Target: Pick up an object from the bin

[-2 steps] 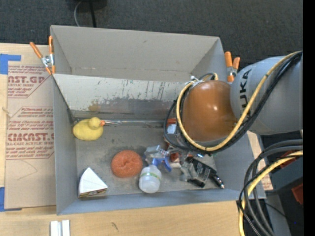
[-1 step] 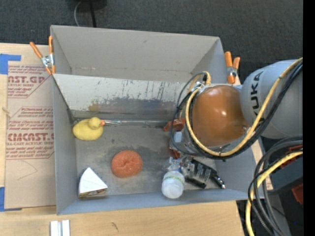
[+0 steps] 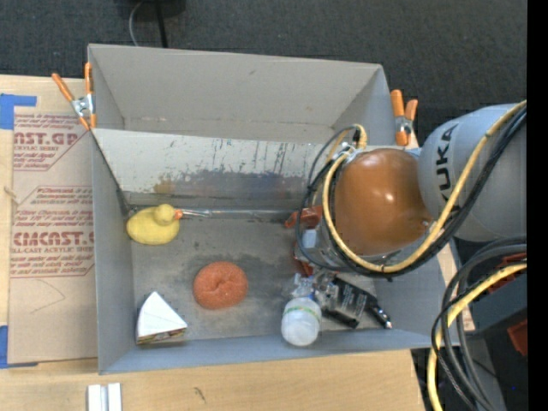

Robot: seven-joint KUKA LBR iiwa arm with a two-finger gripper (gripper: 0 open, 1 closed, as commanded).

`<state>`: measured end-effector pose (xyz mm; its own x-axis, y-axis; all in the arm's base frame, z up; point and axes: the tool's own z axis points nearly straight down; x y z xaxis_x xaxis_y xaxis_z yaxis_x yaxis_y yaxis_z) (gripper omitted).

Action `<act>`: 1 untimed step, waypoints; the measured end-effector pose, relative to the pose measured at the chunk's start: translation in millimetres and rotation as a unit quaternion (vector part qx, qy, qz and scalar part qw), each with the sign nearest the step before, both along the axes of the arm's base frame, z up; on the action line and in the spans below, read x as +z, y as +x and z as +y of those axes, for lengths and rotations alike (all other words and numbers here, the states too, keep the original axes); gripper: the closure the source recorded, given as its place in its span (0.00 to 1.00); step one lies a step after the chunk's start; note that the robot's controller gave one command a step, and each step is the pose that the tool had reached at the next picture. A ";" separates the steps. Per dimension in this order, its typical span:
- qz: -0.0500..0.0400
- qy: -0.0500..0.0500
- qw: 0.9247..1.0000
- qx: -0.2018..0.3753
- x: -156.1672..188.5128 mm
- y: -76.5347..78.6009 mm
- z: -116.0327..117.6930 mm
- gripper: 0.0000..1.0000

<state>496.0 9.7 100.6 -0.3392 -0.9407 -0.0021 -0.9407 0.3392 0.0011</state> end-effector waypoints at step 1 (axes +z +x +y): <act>0.003 -0.001 1.000 0.003 50.8 11.8 26.3 1.00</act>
Offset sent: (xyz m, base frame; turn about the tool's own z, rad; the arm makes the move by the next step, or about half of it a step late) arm 0.0163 0.0950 0.1055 0.0202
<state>507.8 36.0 151.4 -0.3341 -0.9425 0.0011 -0.9425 0.3341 0.0070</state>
